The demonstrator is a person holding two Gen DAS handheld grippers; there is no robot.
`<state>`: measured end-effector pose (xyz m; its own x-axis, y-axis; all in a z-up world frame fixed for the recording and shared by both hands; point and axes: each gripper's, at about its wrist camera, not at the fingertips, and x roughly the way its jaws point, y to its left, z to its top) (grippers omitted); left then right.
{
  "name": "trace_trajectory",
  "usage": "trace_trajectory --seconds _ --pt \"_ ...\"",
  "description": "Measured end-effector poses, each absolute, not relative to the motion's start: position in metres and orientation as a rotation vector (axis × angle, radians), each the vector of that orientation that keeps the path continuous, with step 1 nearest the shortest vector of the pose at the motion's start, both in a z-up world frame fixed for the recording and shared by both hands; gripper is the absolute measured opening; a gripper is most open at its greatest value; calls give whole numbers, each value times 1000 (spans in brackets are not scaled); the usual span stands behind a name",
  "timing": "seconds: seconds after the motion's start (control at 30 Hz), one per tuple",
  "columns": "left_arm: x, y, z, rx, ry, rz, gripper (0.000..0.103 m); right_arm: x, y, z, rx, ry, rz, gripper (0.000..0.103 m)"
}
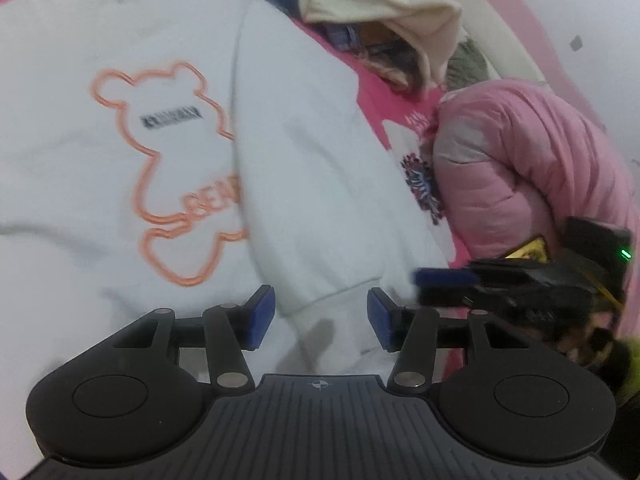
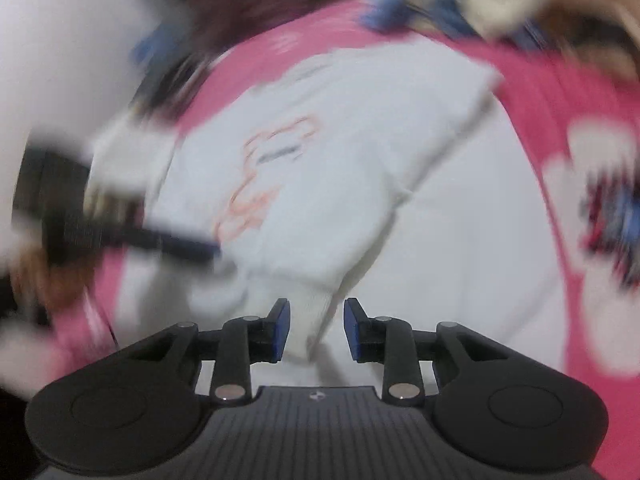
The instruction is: Fold clothes
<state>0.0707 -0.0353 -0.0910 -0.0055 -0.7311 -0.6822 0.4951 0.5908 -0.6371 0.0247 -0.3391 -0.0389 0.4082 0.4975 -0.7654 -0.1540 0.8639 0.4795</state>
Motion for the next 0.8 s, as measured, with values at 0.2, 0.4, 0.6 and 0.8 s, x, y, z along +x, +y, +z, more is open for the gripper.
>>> trace_trajectory --seconds 0.2,0.4,0.6,0.8 --pt "60 -55 -106 -129 1272 -916 33 39 -339 -79 602 1170 426 34" --pt "49 -60 -96 -134 1239 -889 5 27 -321 -77 497 1128 445 6" --pt "26 -67 -83 -254 1292 -988 5 -2 -334 -27 354 1058 464 6" --pt "5 -101 -104 -216 1363 -1079 5 -22 -347 -20 165 1120 396 6"
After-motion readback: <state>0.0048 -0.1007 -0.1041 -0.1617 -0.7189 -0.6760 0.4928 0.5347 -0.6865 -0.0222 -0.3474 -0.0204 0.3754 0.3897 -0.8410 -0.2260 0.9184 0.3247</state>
